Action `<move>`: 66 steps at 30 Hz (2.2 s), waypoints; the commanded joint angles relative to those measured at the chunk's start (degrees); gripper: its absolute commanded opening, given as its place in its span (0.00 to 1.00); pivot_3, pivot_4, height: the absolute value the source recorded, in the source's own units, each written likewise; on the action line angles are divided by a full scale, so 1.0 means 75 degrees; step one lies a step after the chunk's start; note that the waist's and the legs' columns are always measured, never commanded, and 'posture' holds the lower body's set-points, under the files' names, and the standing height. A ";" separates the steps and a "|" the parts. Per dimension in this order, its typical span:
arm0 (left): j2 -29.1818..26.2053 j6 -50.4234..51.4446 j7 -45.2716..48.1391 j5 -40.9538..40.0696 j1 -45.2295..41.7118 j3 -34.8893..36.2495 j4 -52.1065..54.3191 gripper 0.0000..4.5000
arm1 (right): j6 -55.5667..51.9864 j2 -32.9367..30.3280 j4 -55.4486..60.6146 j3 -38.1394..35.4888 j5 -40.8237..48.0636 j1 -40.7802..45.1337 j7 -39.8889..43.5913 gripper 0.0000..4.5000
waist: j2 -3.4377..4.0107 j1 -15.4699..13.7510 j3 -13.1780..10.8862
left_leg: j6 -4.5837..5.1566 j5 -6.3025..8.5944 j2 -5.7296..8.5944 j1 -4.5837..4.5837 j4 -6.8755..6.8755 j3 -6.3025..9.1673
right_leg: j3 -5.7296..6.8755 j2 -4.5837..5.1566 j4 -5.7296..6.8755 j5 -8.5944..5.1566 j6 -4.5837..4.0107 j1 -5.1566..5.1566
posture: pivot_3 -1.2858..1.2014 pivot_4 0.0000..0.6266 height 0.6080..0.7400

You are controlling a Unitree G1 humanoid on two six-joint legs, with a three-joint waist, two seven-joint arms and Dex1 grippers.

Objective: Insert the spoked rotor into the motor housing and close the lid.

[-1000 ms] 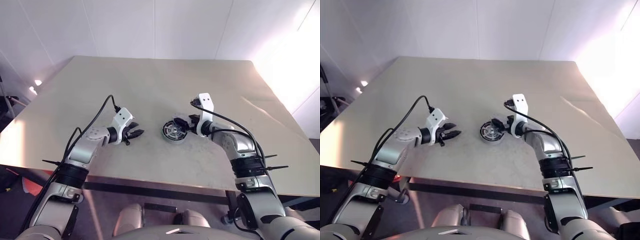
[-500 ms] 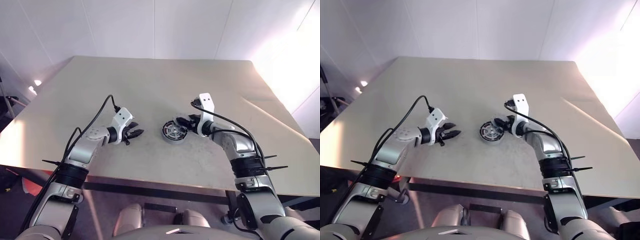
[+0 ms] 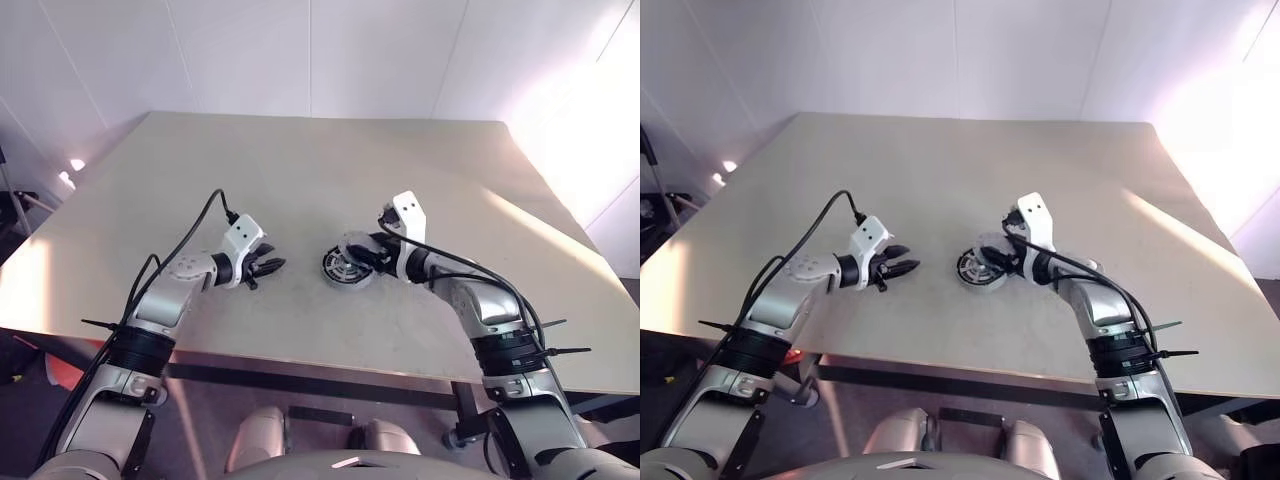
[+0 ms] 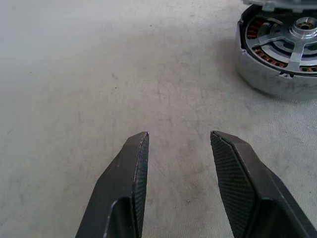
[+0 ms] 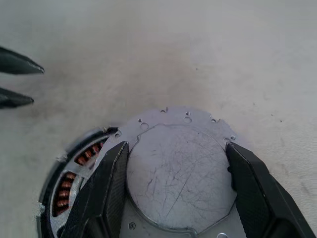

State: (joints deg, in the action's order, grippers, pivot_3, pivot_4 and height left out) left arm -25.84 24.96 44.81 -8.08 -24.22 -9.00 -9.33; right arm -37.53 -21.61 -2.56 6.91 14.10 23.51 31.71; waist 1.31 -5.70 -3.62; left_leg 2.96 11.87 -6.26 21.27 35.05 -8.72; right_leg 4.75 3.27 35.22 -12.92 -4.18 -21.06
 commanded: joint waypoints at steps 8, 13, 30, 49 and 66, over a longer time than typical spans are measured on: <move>-0.0120 -0.0056 0.0019 -0.0070 -0.0086 0.0209 0.0173 0.47 | 0.1038 -0.0155 0.0939 -0.0077 0.0200 -0.0329 0.0880 0.67 | 0.0000 -0.0010 0.0000 | 0.0036 0.0021 0.0000 0.0000 0.0003 0.0000 | 0.0000 0.0000 -0.0006 0.0000 0.0000 0.0005 | 0.52 0.00 1.00; -0.0121 -0.0065 0.0031 -0.0065 -0.0090 0.0200 0.0162 0.47 | 0.1158 -0.0209 0.1162 -0.0043 0.0256 -0.0482 0.1150 0.67 | -0.0001 -0.0008 0.0000 | 0.0040 0.0023 -0.0001 0.0000 0.0002 0.0000 | 0.0000 -0.0001 -0.0006 0.0000 0.0000 0.0004 | 0.52 0.00 1.00; -0.0186 -0.0050 0.0037 -0.0063 -0.0086 0.0214 0.0169 0.47 | 0.1546 -0.0573 0.1133 0.0554 -0.0171 -0.0798 0.1873 0.67 | -0.0001 -0.0011 0.0000 | 0.0051 0.0030 0.0000 -0.0001 0.0005 0.0000 | 0.0001 0.0000 -0.0012 0.0000 0.0001 0.0009 | 0.52 0.00 1.00; -0.0214 -0.0037 0.0037 -0.0065 -0.0080 0.0199 0.0195 0.47 | 0.1629 -0.0628 0.0809 0.0749 -0.0635 -0.0850 0.1886 0.67 | -0.0002 -0.0006 0.0000 | 0.0058 0.0034 -0.0001 -0.0019 0.0006 0.0000 | 0.0001 0.0000 -0.0016 0.0000 0.0001 0.0027 | 0.52 0.00 1.00; -0.0203 0.0032 0.0004 -0.0088 0.0017 0.0211 0.0306 0.47 | 0.1306 -0.0684 0.0538 0.0888 -0.0826 -0.0872 0.1830 0.67 | -0.0016 -0.0001 0.0009 | 0.0056 0.0033 -0.0001 -0.0056 0.0006 0.0000 | 0.0001 0.0000 -0.0016 -0.0019 0.0034 0.0062 | 0.52 0.00 1.00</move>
State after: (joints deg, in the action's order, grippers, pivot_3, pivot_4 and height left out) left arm -26.81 25.34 44.93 -8.11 -23.69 -8.98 -9.22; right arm -26.55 -25.66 2.08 12.56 9.05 17.39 45.23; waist 1.19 -5.71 -3.55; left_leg 3.38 12.12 -6.27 20.85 35.10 -8.73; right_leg 4.75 3.27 35.10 -13.02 -3.99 -20.59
